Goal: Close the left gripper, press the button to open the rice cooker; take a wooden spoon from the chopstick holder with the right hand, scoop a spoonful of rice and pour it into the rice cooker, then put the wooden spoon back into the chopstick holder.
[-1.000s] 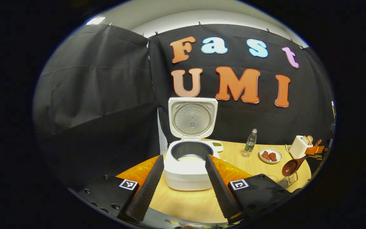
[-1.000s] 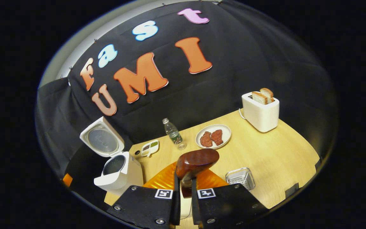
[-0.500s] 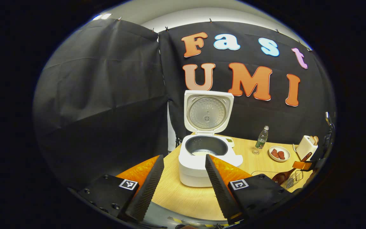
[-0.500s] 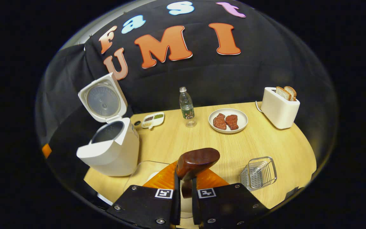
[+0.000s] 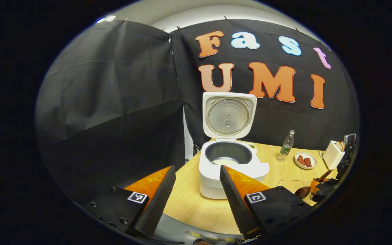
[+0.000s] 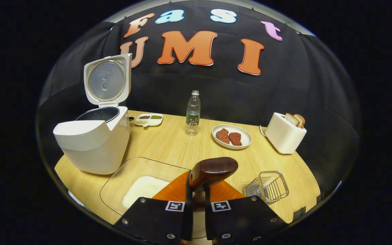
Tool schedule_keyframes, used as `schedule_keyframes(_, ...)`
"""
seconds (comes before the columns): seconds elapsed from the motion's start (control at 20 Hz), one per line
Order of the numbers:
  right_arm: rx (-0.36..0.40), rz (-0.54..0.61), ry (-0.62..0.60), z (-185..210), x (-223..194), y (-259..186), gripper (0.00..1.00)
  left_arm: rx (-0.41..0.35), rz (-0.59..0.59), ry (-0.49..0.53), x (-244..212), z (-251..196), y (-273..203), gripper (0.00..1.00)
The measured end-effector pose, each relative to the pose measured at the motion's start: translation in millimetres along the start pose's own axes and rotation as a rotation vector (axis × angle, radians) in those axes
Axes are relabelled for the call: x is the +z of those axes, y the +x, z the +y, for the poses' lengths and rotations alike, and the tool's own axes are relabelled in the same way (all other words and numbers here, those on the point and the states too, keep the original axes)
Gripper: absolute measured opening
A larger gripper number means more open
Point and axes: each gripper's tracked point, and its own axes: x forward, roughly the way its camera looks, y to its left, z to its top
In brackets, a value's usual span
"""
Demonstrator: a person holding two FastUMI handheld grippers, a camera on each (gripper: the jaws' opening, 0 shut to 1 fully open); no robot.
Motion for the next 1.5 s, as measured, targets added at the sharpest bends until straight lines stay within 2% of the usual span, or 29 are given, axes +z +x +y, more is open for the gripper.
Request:
schedule_keyframes(0.2,0.041,0.027,-0.069,37,-29,-13,0.14,-0.005,0.030,-0.026,-7,4,8,0.88)
schedule_keyframes(0.35,0.047,0.034,-0.079,42,-25,-11,0.14,-0.003,0.043,-0.042,-14,12,13,0.89)
schedule_keyframes(0.75,0.087,0.157,0.255,49,-15,3,0.14,0.001,0.094,-0.051,-31,34,23,0.89)
schedule_keyframes(0.8,0.092,0.172,0.305,50,-15,6,0.10,0.001,0.098,-0.046,-32,37,26,0.90)
schedule_keyframes(0.85,0.095,0.185,0.354,50,-15,6,0.14,-0.005,0.105,-0.041,-34,38,29,0.90)
schedule_keyframes(0.95,0.099,0.206,0.434,51,-16,8,0.14,-0.017,0.117,-0.026,-36,42,34,0.89)
schedule_keyframes(1.25,0.132,0.258,0.583,59,-15,9,0.14,-0.073,0.118,0.013,-32,36,48,0.89)
schedule_keyframes(1.5,0.209,0.329,0.723,70,-18,8,0.14,-0.084,0.118,0.022,-35,34,47,0.90)
